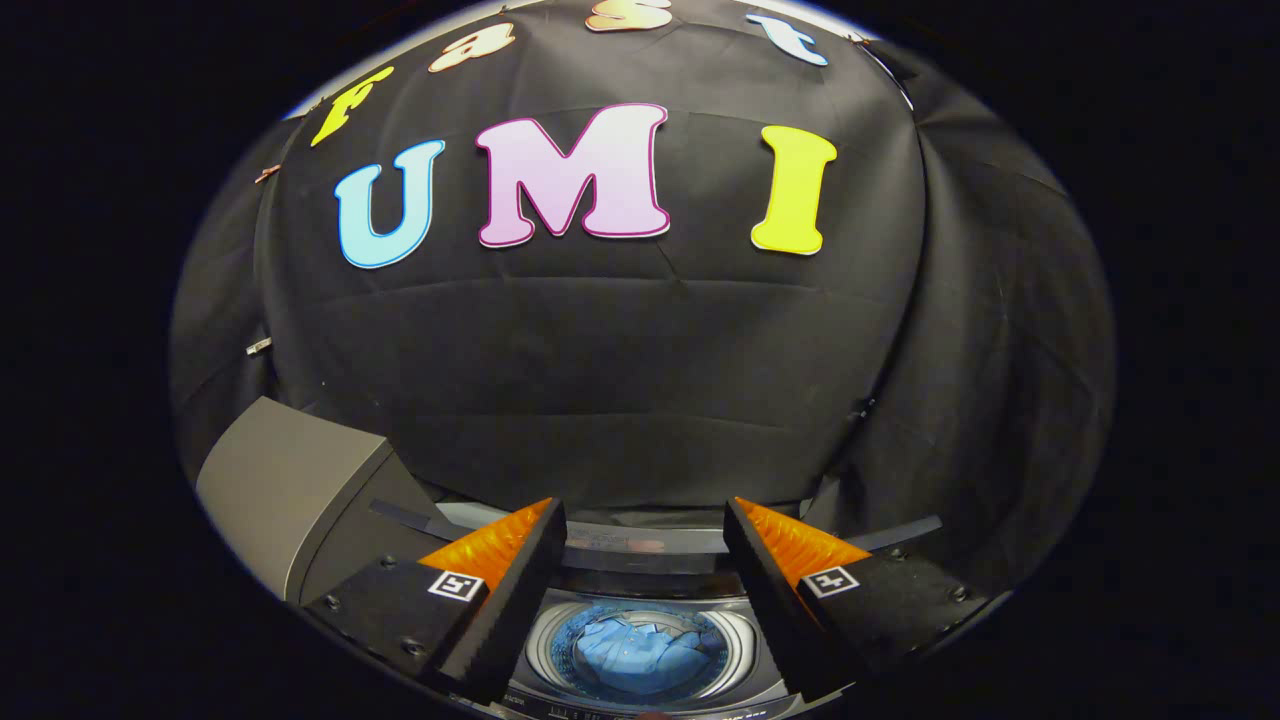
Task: Put the clothes into the washing machine and then close the washing machine lid.
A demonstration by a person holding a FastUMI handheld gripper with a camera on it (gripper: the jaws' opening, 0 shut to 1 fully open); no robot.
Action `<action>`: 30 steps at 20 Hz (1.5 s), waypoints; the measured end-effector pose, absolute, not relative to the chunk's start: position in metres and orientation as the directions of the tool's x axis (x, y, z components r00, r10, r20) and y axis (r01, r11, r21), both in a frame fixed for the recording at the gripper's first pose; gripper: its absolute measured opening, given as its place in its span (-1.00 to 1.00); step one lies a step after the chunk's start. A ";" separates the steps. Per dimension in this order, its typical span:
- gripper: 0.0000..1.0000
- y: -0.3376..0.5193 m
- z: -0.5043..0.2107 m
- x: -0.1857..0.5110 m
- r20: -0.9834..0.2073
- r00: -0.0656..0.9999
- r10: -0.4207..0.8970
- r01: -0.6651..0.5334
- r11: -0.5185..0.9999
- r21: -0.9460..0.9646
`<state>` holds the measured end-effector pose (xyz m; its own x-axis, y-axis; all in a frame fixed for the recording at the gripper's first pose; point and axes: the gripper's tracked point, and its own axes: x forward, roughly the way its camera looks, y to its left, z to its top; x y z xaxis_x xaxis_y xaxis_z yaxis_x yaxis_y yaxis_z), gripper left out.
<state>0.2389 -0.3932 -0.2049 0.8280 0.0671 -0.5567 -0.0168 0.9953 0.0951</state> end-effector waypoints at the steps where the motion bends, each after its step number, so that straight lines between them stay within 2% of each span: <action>1: 0.98 -0.393 -0.204 0.237 -0.554 0.830 0.067 -0.018 0.995 0.093; 12: 0.98 -0.388 -0.211 0.203 -0.534 0.841 0.089 -0.078 0.996 0.045; 14: 0.97 -0.390 -0.230 0.188 -0.573 0.815 0.086 -0.098 0.995 0.010; 16: 0.97 -0.391 -0.257 0.159 -0.662 0.744 0.095 -0.138 0.990 -0.013; 20: 0.97 -0.384 -0.311 0.103 -0.722 0.682 0.116 -0.180 0.984 -0.012; 23: 0.97 -0.380 -0.323 0.085 -0.738 0.661 0.134 -0.198 0.980 0.001; 30: 0.97 -0.384 -0.324 0.094 -0.733 0.665 0.141 -0.188 0.982 0.019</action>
